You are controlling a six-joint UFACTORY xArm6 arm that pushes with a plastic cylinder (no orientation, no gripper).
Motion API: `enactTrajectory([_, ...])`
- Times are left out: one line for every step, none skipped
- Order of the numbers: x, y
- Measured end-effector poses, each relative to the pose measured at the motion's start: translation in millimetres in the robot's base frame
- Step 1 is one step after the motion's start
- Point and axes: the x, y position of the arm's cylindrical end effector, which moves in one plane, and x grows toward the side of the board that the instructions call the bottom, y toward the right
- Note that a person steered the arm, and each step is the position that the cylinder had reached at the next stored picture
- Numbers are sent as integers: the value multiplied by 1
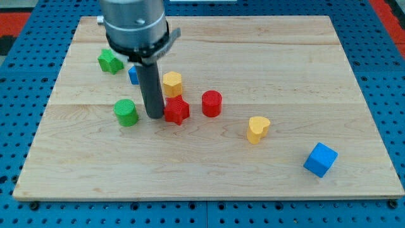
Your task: Push the red star top left to the green circle
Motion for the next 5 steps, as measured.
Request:
enactTrajectory([44,14])
enactTrajectory([49,73])
enactTrajectory([20,81])
enactTrajectory([0,69])
enactTrajectory([-23,-7])
